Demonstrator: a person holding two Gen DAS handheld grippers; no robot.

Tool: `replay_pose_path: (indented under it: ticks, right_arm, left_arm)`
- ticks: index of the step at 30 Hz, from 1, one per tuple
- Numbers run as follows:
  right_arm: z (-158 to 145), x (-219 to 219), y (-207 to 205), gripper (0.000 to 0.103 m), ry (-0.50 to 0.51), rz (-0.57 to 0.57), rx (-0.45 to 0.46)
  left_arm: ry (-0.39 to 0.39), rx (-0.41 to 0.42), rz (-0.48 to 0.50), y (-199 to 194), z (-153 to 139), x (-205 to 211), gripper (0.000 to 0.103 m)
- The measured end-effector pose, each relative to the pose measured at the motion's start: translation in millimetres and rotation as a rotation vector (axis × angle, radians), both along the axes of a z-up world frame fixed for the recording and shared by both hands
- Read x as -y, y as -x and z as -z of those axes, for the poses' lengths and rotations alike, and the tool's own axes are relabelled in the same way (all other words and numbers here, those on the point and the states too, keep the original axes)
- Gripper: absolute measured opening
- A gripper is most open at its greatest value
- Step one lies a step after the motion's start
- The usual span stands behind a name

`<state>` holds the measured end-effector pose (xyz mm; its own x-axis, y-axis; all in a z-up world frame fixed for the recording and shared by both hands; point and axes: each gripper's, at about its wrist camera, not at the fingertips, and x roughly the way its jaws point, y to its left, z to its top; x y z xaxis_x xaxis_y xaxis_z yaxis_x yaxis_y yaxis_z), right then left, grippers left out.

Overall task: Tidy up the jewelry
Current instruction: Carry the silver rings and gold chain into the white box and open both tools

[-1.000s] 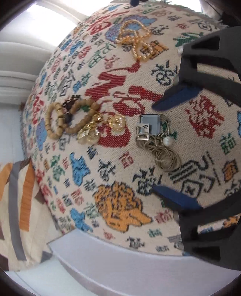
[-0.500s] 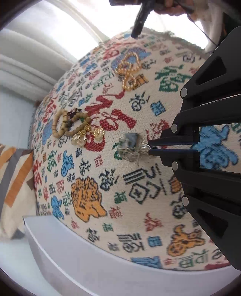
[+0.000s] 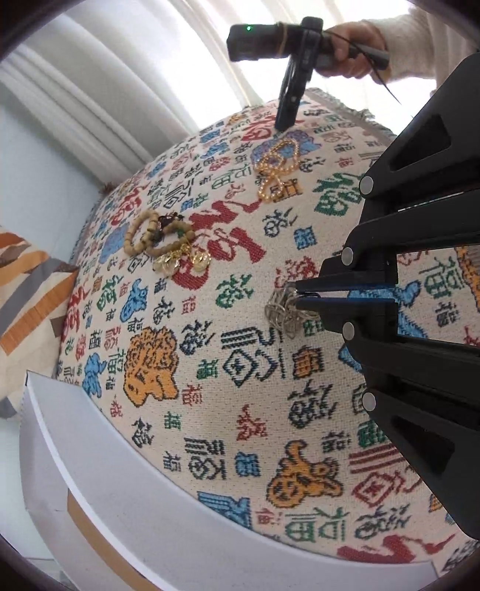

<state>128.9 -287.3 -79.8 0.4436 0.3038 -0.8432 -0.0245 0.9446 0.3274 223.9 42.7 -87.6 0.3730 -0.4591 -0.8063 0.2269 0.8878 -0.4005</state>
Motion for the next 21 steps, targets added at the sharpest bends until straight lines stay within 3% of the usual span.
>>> replay_pose_path:
  ticks: [3, 8, 9, 10, 11, 14, 18, 19, 21]
  right_arm:
    - [11, 3, -19, 0.045, 0.129, 0.082, -0.017]
    - [25, -23, -36, 0.043, 0.278, -0.112, -0.016]
    - [25, -30, -37, 0.037, 0.326, -0.144, 0.018]
    - [25, -33, -38, 0.007, 0.355, -0.161, 0.016]
    - [24, -34, -39, 0.008, 0.367, -0.156, 0.015]
    - [7, -30, -35, 0.008, 0.285, -0.138, 0.049]
    - [-25, -23, -24, 0.008, 0.180, -0.120, 0.121]
    - [-30, -22, -22, 0.008, 0.163, -0.119, 0.128]
    - [-37, -17, -18, 0.008, 0.109, -0.107, 0.132]
  left_arm:
    - [0.015, 0.001, -0.005, 1, -5, -1, 0.001]
    - [0.079, 0.013, -0.011, -2, -22, -6, 0.001]
    - [0.090, 0.015, -0.013, -2, -26, -7, 0.001]
    - [0.102, 0.015, -0.016, -2, -29, -9, 0.001]
    - [0.116, 0.013, -0.020, -2, -33, -10, 0.001]
    - [0.128, 0.026, -0.032, 2, -46, -17, 0.001]
    - [0.052, 0.052, -0.022, 6, -48, -18, 0.002]
    - [0.040, 0.042, -0.021, 5, -43, -18, 0.011]
    - [0.016, 0.013, -0.020, 3, -27, -15, 0.038]
